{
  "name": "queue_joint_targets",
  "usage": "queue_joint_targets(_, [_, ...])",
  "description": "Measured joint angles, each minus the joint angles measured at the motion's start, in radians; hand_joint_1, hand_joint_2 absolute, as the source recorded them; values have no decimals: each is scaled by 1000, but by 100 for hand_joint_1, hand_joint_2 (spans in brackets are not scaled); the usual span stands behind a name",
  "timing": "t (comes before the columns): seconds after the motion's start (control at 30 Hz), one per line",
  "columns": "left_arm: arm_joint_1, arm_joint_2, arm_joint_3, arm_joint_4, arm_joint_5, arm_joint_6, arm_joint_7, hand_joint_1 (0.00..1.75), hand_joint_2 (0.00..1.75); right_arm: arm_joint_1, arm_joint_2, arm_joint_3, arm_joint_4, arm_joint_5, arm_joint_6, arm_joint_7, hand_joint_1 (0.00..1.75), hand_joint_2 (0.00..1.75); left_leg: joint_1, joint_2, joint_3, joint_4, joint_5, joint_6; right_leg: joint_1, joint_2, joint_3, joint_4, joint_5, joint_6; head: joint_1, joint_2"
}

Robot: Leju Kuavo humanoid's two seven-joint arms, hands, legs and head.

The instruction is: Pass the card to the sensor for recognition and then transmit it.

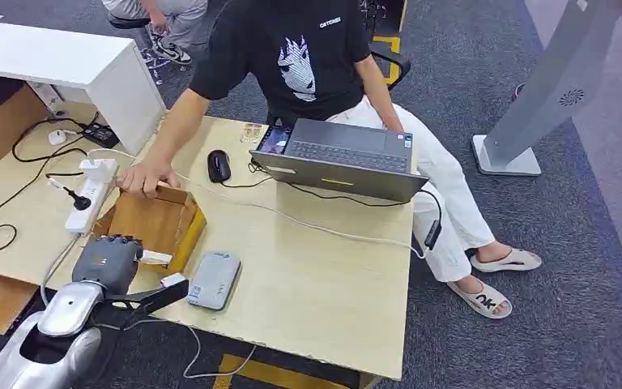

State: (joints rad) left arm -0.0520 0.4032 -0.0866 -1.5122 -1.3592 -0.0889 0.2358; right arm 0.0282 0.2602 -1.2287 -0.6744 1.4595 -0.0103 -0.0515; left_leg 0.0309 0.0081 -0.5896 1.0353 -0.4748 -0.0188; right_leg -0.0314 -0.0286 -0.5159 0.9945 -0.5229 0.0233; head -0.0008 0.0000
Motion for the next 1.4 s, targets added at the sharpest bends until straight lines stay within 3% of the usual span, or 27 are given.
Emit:
queue_joint_targets(0.13, [0,0,0,0,0,1,0,175,175,0,-1,0,3,0,0,0,0,175,0,0,0,0,0,0,0,0,0,0,0,0,0,0])
queue_joint_targets(0.97, [-8,2,0,-36,23,48,-10,175,175,0,-1,0,-3,3,3,-6,0,175,0,0,0,0,0,0,0,0,-2,0,0,0,0,0])
queue_joint_targets(1.4, [-248,46,18,-111,7,113,10,175,175,2,5,-15,-29,21,30,-19,0,175,0,-1,0,0,1,0,0,-1,0,0,1,0,0,0])
